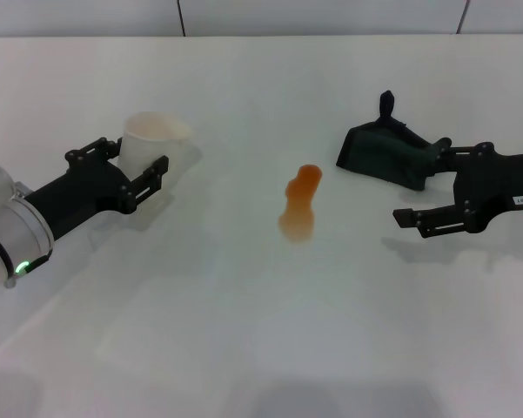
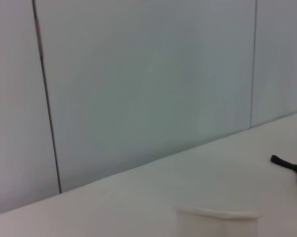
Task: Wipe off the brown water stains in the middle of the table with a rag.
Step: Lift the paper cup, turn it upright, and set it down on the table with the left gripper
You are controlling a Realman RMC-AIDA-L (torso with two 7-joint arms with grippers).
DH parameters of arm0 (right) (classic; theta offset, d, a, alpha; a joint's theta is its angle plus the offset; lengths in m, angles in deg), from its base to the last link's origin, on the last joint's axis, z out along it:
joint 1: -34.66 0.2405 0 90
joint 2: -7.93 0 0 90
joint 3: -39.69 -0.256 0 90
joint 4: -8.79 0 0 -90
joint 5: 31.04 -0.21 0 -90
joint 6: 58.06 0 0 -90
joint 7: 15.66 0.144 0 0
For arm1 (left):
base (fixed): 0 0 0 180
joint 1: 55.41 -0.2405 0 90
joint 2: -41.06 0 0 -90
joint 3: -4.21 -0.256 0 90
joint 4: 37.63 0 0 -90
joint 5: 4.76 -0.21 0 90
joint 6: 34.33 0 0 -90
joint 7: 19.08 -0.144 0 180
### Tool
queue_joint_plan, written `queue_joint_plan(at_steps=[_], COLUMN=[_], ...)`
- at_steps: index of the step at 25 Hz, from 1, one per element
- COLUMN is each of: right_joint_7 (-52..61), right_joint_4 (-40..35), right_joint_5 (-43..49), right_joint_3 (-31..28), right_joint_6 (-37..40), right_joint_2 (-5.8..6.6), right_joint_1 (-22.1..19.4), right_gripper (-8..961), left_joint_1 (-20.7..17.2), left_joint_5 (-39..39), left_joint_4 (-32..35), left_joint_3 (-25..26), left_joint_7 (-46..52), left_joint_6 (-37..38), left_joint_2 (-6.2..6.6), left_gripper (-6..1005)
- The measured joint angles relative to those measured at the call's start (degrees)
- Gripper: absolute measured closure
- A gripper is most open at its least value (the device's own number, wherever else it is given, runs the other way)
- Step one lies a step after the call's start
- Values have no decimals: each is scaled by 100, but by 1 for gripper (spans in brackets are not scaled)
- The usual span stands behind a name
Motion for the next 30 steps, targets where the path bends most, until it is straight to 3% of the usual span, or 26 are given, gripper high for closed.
queue_joint_plan(at_steps=[14, 20, 26, 30], right_joint_7=[0, 9, 26, 34], right_joint_4=[-41, -45, -54, -55], right_joint_5=[0, 0, 0, 0], right_joint_3=[-3, -3, -3, -3], right_joint_6=[27, 27, 25, 23], right_joint_2=[9, 9, 9, 8], right_joint_1=[33, 45, 51, 54], right_gripper=[181, 182, 183, 184], left_joint_1=[-142, -175, -232, -310], left_joint_5=[35, 44, 13, 12], left_joint_4=[0, 0, 0, 0], left_joint_3=[-1, 0, 0, -1], left_joint_7=[-7, 14, 21, -2], left_joint_6=[179, 167, 181, 208], left_joint_2=[-7, -9, -9, -16], left_gripper=[392, 319, 123, 123])
